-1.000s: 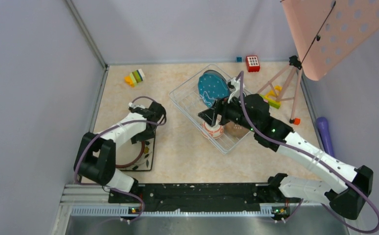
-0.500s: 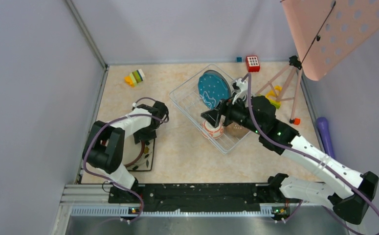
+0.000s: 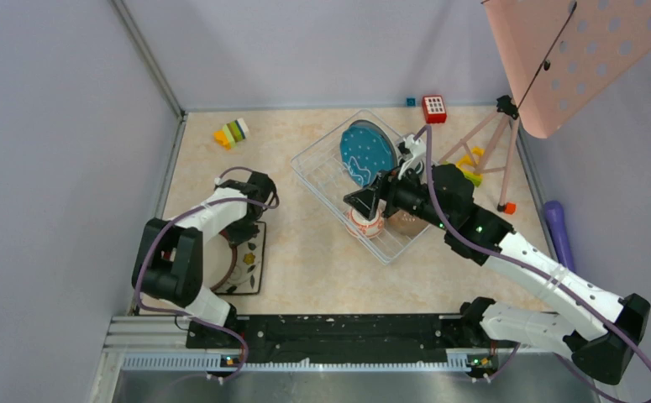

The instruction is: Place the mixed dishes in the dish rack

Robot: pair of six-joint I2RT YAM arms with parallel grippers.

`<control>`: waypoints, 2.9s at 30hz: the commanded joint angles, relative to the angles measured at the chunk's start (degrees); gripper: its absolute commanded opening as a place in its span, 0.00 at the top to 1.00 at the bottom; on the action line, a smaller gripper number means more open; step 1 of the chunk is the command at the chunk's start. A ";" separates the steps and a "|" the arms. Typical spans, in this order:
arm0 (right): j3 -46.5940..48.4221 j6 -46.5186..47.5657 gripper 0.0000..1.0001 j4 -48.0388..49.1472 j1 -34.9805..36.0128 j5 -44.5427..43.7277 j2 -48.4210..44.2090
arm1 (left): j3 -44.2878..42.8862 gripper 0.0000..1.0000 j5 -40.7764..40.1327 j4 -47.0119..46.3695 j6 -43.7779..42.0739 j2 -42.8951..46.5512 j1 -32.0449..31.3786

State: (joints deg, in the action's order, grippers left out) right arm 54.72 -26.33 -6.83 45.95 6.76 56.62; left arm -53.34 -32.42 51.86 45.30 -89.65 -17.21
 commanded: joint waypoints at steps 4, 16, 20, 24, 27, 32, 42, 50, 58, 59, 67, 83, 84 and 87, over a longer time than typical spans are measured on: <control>-3.35 -4.24 0.33 8.50 0.01 3.67 1.62 | -12.42 1.00 0.81 11.31 7.27 12.74 0.69; -7.43 -1.00 0.32 27.49 10.71 -3.87 11.63 | -24.81 1.00 9.27 10.45 9.57 27.95 0.69; -4.80 2.95 0.25 28.09 14.26 -9.50 16.09 | -23.77 1.00 15.13 6.31 14.55 30.98 0.69; -2.24 5.01 0.20 29.85 18.77 -17.13 20.50 | -21.01 1.00 19.27 3.09 20.52 32.20 0.69; -1.02 7.47 0.20 32.57 21.68 -22.09 23.64 | -17.60 1.00 22.27 -0.70 25.64 33.43 0.69; 0.50 13.57 0.20 36.55 25.43 -27.26 28.01 | -15.46 1.00 28.50 -5.75 32.92 32.70 0.64; 3.27 16.79 0.29 35.26 26.59 -34.83 34.95 | -15.13 1.00 30.97 -8.18 37.50 33.35 0.69; 6.51 21.77 0.94 35.64 28.00 -39.21 38.54 | -14.64 1.00 32.10 -9.19 38.29 33.58 0.71; 7.34 25.42 1.00 37.45 27.90 -41.31 35.25 | -12.60 0.07 24.41 -9.88 33.22 38.38 1.58; 8.08 25.89 1.00 36.70 27.88 -41.26 34.78 | -13.30 0.05 22.88 -8.83 31.21 38.81 1.71; 12.02 31.41 1.00 30.51 26.54 -38.65 27.43 | -18.84 0.03 11.22 -1.54 7.22 42.63 1.92; 16.95 33.99 1.00 19.29 14.28 -34.87 14.40 | -5.70 0.02 18.11 -7.62 -10.84 49.46 1.92; 16.72 34.30 1.00 19.03 13.00 -34.09 13.93 | -4.89 0.02 19.43 -8.32 -11.76 49.59 1.89; 15.67 36.29 1.00 19.01 9.51 -32.07 12.99 | -1.56 0.02 24.46 -11.01 -13.30 50.06 1.92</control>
State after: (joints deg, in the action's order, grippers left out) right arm 66.92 7.11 4.99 59.37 -26.70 73.63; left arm -58.08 -14.70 46.65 36.51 -40.23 -15.46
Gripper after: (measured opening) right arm 0.209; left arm 0.982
